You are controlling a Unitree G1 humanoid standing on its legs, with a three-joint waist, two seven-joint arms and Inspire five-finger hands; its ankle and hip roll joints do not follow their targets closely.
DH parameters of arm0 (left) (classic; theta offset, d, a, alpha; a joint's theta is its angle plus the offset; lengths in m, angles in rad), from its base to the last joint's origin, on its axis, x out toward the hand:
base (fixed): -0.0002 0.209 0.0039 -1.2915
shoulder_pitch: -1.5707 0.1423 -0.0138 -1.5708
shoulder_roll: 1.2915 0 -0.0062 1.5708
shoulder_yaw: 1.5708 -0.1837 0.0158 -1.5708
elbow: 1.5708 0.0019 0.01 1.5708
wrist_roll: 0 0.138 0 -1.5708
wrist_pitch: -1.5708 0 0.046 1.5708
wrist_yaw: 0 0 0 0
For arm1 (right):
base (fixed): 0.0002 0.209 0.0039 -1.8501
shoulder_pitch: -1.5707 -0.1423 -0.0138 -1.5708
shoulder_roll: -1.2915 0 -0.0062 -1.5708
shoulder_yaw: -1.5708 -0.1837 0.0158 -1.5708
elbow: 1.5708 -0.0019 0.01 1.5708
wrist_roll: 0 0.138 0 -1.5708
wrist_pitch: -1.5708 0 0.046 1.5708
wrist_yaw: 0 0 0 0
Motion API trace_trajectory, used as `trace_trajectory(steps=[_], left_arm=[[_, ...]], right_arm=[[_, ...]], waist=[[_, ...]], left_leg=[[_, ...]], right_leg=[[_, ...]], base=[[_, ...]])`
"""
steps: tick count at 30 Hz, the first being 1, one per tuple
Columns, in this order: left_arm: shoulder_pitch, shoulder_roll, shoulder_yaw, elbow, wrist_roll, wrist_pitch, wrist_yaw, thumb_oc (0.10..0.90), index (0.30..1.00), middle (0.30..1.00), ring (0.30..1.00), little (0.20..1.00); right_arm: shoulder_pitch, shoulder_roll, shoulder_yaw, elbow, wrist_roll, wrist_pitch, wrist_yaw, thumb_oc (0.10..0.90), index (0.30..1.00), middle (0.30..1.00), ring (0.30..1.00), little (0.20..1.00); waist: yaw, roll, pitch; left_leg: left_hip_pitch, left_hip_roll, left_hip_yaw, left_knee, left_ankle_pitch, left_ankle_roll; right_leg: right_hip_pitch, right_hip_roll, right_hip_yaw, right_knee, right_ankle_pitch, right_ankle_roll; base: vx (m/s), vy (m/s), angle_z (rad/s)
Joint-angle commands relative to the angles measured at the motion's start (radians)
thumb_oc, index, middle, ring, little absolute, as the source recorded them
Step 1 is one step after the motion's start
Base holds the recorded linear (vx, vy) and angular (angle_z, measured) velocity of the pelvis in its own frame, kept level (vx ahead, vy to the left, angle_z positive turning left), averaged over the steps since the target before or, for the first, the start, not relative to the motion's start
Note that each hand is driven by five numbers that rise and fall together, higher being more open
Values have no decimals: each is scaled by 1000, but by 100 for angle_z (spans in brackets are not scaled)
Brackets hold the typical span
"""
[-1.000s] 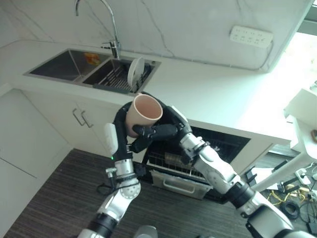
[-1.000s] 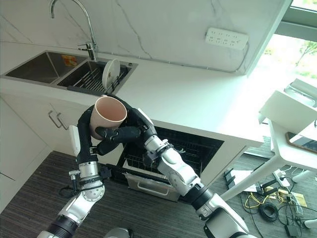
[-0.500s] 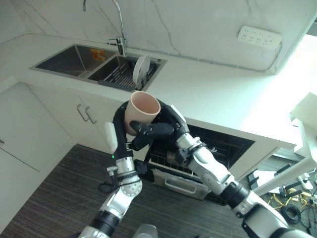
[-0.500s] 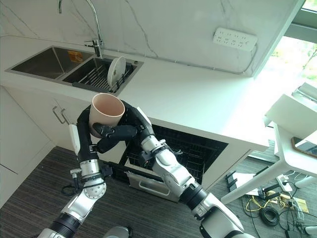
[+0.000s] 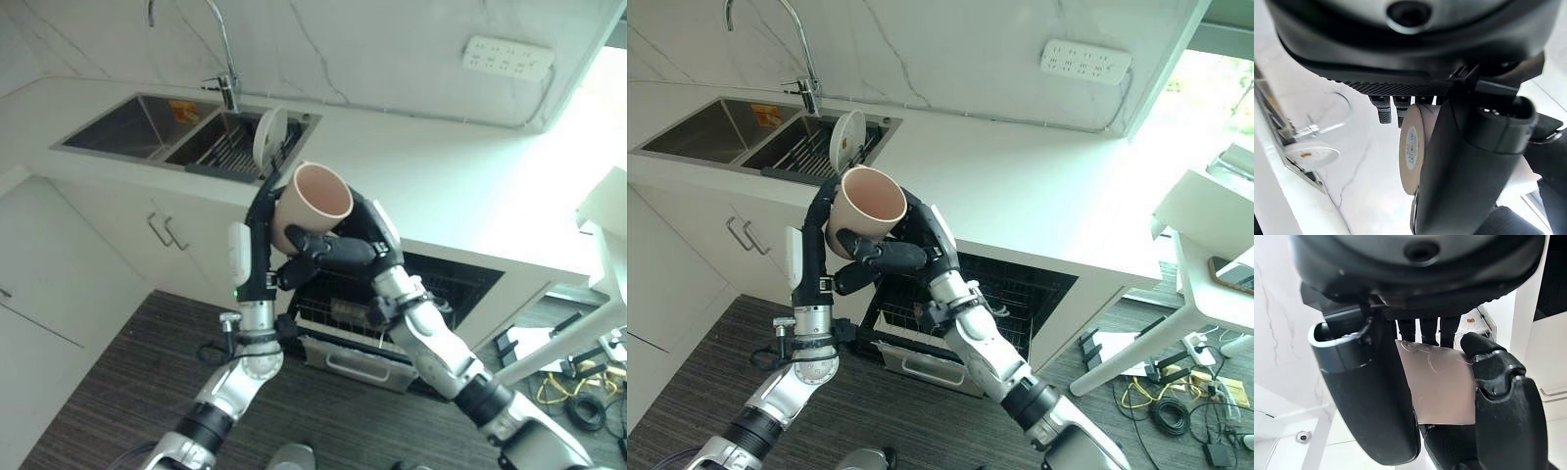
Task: Place the dishes in the dishwasher.
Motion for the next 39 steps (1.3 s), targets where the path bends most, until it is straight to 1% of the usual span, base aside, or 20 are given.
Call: trace_trajectory(steps=[1, 4, 6, 7, 10, 14, 15, 21, 28, 32, 36, 37, 38, 39], left_arm=[[26, 90, 10, -34, 109, -96, 19, 800, 900, 900, 900, 900], [60, 114, 38, 11, 167, -134, 49, 800, 900, 900, 900, 900], [73, 122, 47, 23, 182, -147, 54, 800, 900, 900, 900, 900], [86, 130, 55, 38, 209, -169, 60, 800, 900, 900, 900, 900], [103, 139, 63, 62, 251, -205, 74, 800, 900, 900, 900, 900], [128, 148, 79, 74, 263, -240, 78, 800, 900, 900, 900, 900], [139, 154, 89, 69, 264, -260, 68, 800, 900, 900, 900, 900], [166, 177, 125, 28, 261, -287, 41, 800, 900, 900, 900, 900], [191, 194, 172, -15, 250, -307, 21, 800, 900, 900, 900, 900], [195, 197, 185, -24, 240, -295, -10, 800, 900, 900, 900, 900], [198, 200, 188, -11, 261, -292, -3, 800, 900, 900, 900, 900], [204, 203, 191, 1, 286, -289, -3, 800, 900, 900, 900, 900], [205, 206, 191, 6, 297, -288, -3, 800, 900, 900, 900, 900], [206, 212, 192, 18, 308, -288, -5, 800, 900, 900, 900, 900]], right_arm=[[-92, 32, -219, -139, 21, -161, 65, 400, 300, 300, 300, 300], [-26, 1, -234, -156, 25, -171, 121, 400, 300, 300, 300, 300], [-6, -7, -241, -162, 33, -176, 129, 400, 300, 300, 300, 300], [15, -14, -253, -169, 40, -182, 132, 400, 300, 300, 300, 300], [31, -18, -271, -163, 38, -193, 124, 400, 300, 300, 300, 300], [50, -20, -297, -152, 27, -201, 105, 400, 300, 300, 300, 300], [59, -23, -311, -149, 26, -199, 102, 400, 300, 300, 300, 300], [85, -30, -354, -143, 47, -187, 129, 400, 300, 300, 300, 300], [109, -29, -366, -144, 57, -184, 146, 400, 300, 300, 300, 300], [101, -26, -359, -157, 69, -150, 195, 400, 300, 300, 300, 300], [107, -29, -344, -171, 90, -113, 236, 400, 300, 300, 300, 300], [117, -29, -334, -173, 97, -85, 273, 400, 300, 300, 300, 300], [121, -29, -328, -173, 96, -75, 286, 400, 300, 300, 300, 300], [127, -31, -317, -171, 88, -50, 308, 400, 300, 300, 300, 300]], waist=[[0, -33, -50], [-14, -29, -52], [-18, -27, -53], [-24, -25, -54], [-29, -21, -53], [-34, -15, -53], [-36, -12, -53], [-36, -9, -53], [-29, -10, -56], [-23, -12, -56], [-23, -14, -56], [-23, -15, -58], [-23, -15, -59], [-24, -15, -59]], left_leg=[[-4, 46, 30, 27, -97, 12], [-5, 51, 42, 27, -96, 12], [-5, 53, 46, 27, -96, 12], [-4, 54, 51, 27, -96, 11], [-5, 55, 55, 27, -95, 11], [-5, 57, 62, 27, -96, 11], [-6, 58, 64, 27, -96, 11], [-10, 56, 68, 27, -95, 13], [-14, 55, 66, 27, -93, 12], [-20, 53, 61, 27, -92, 12], [-22, 54, 61, 27, -91, 11], [-24, 54, 62, 27, -90, 10], [-25, 55, 63, 27, -89, 9], [-27, 55, 64, 27, -88, 9]], right_leg=[[67, -35, 76, -67, -57, 82], [62, -33, 82, -67, -57, 83], [60, -33, 84, -67, -56, 84], [58, -33, 86, -67, -56, 85], [56, -33, 88, -67, -54, 86], [52, -36, 90, -67, -53, 88], [50, -38, 91, -67, -51, 89], [47, -43, 88, -67, -48, 94], [43, -47, 84, -67, -45, 97], [39, -48, 82, -67, -46, 98], [39, -48, 81, -67, -46, 99], [37, -48, 81, -67, -45, 100], [36, -49, 81, -67, -45, 101], [34, -49, 81, -67, -44, 102]], base=[[0, 0, 0], [-7, 9, -4], [-8, 14, -9], [-6, 13, -5], [-4, 7, -2], [-13, 29, -8], [-12, 33, -6], [-2, 5, 0], [0, 0, 0], [0, 0, 0], [0, 0, 0], [0, 0, 0], [0, 0, 0], [0, 0, 0]])
